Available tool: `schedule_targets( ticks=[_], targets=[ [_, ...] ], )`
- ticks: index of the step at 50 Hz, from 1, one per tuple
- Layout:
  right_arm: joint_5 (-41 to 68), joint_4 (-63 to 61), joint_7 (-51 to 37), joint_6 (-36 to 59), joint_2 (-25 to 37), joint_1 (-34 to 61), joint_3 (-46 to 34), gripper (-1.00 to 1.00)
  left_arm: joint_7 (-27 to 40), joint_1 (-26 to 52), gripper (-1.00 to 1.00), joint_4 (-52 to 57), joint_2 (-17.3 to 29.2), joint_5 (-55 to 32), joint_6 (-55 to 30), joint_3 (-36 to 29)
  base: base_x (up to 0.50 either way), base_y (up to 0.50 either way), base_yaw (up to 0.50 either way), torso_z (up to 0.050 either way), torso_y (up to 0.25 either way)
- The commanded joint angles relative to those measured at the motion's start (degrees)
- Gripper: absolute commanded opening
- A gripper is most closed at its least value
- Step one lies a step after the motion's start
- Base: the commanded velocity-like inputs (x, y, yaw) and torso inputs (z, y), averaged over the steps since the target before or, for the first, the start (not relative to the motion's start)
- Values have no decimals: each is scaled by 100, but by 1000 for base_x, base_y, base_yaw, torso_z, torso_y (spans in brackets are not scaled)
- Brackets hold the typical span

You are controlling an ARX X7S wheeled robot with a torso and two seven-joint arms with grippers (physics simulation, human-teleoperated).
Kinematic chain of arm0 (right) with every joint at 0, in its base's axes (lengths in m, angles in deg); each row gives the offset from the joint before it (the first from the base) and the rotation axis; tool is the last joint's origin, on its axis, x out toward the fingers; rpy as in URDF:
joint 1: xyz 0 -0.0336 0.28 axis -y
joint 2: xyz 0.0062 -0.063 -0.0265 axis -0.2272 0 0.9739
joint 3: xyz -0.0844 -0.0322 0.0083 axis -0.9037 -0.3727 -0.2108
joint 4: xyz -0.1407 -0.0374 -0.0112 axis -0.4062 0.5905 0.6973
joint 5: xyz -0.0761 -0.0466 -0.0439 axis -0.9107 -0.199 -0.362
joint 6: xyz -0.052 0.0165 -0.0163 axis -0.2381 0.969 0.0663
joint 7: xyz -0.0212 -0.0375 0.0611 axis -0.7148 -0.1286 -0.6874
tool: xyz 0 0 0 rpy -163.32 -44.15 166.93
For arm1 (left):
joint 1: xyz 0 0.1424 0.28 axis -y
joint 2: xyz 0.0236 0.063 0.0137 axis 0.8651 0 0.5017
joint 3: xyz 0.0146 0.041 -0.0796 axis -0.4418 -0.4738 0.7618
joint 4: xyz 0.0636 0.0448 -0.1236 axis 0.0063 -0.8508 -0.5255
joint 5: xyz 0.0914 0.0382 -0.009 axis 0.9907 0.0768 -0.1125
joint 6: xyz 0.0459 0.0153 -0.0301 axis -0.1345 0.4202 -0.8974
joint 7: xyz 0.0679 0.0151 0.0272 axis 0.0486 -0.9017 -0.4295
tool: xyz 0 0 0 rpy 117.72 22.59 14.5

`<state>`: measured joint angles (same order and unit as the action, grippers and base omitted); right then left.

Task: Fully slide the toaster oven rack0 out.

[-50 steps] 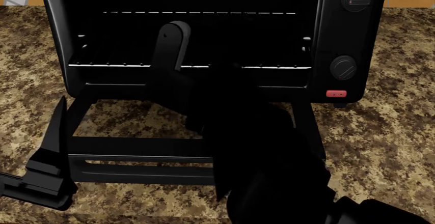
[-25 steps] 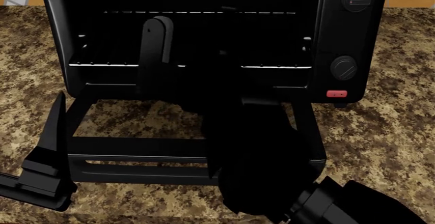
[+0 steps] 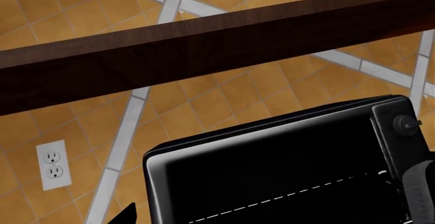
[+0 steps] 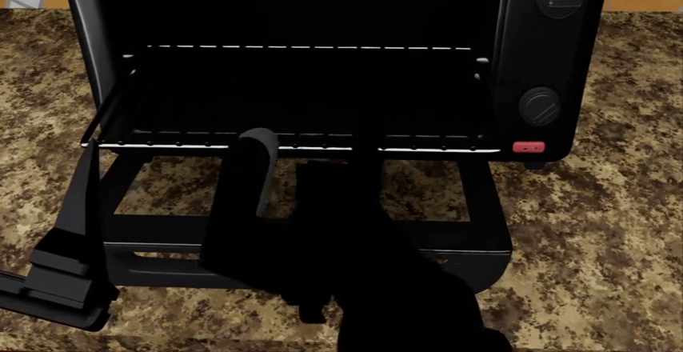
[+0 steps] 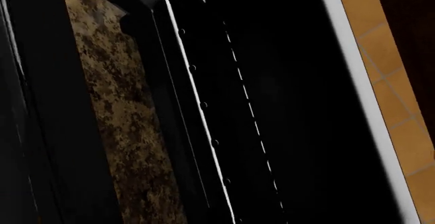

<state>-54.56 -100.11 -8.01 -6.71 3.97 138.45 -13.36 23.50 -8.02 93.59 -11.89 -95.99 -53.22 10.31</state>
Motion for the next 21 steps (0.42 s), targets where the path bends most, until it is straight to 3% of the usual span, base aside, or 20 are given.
schedule_targets(
  ticks=[1,11,12,18,21],
  targets=[
    [633,-1385,-573,874,119,-572,-17,-100,-13,83,100,-759,-126,-47,247,287,0,-4,0,0,0],
    [596,-2058,-610,1390,102,-714,-40,-100,12,44,100,-692,-102,-104,233,364,0,0,0,0,0],
    [592,-2407,-625,1664,86,-786,-1,100,15,39,100,-694,-94,-101,242,367,0,0,0,0,0],
    [5,-3664,-727,2597,-61,-911,31,100,34,-9,100,-667,-90,-131,262,411,0,0,0,0,0],
    [-2573,-3664,1520,2494,-465,-1767,-529,100,44,-20,100,-594,-84,-173,215,483,0,0,0,0,0]
  ],
)
